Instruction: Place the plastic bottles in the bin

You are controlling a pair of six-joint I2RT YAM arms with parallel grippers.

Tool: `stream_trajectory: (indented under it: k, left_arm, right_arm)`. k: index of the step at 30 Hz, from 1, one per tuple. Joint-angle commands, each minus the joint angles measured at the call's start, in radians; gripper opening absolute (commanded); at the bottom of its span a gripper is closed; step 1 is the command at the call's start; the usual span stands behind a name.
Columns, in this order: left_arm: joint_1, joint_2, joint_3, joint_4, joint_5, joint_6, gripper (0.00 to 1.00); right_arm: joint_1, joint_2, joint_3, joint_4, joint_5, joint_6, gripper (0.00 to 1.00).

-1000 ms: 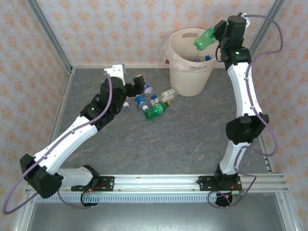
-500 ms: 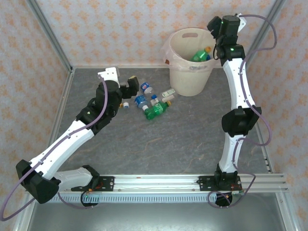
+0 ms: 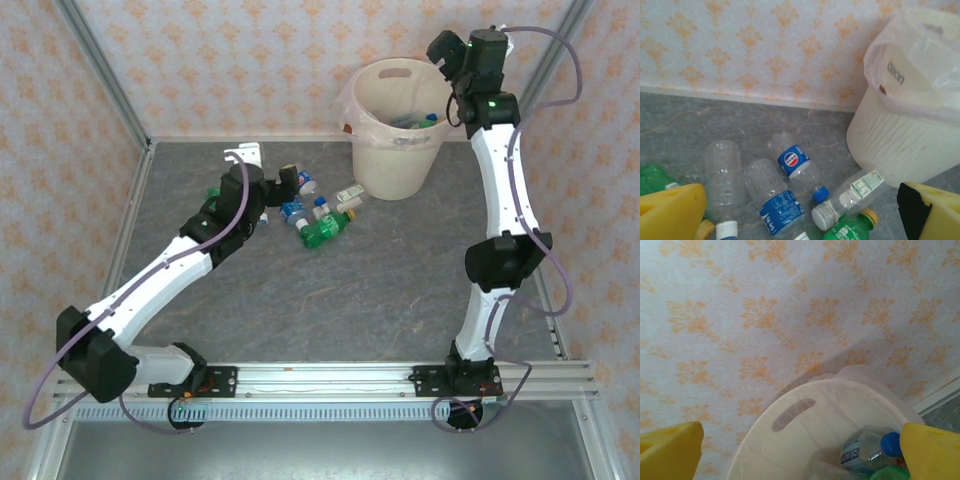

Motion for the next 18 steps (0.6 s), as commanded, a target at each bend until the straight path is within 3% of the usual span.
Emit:
stream_trajectory:
  k: [1,18]
  left_arm:
    - [0.012,0.066,-0.013,0.025,0.090,0.020,0.99]
    - [0.017,0.409,0.057,0.059,0.337,0.047,0.91]
  right_arm:
    - [0.009,-0.097,-0.037,-0.019,-0.047,-0.014,1.00]
    - [0.030,-0.272,-0.200,-0.084,-0.058,-0.060,1.00]
